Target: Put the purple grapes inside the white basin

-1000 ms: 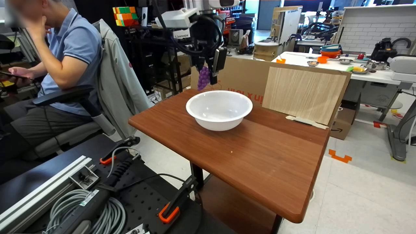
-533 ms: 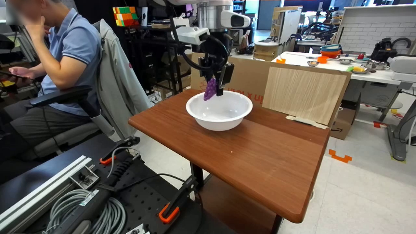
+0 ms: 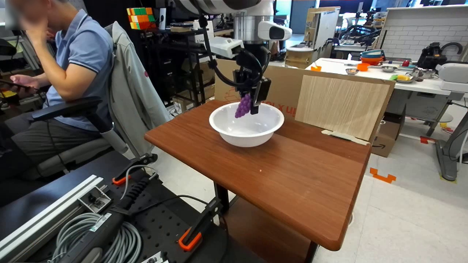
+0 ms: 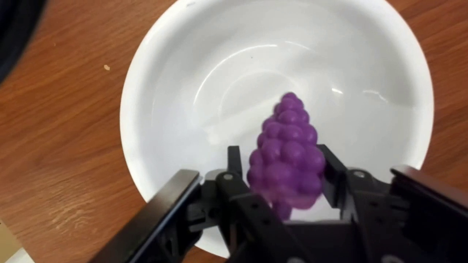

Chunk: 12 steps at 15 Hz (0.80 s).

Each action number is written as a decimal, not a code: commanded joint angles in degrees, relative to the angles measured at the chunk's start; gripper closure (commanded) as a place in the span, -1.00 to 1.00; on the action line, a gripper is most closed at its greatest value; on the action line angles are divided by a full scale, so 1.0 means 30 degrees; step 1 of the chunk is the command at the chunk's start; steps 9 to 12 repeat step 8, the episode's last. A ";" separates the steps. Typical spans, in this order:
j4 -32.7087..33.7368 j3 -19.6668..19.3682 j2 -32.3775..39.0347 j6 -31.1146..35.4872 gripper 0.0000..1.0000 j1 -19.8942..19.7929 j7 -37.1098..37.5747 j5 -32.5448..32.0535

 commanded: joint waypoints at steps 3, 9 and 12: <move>0.0265 0.0319 -0.0332 -0.0681 -0.97 0.0105 -0.0433 0.0730; -0.0216 0.0670 -0.1154 -0.0618 -1.00 0.0328 -0.1110 0.0430; -0.0216 0.0670 -0.1154 -0.0618 -1.00 0.0328 -0.1110 0.0430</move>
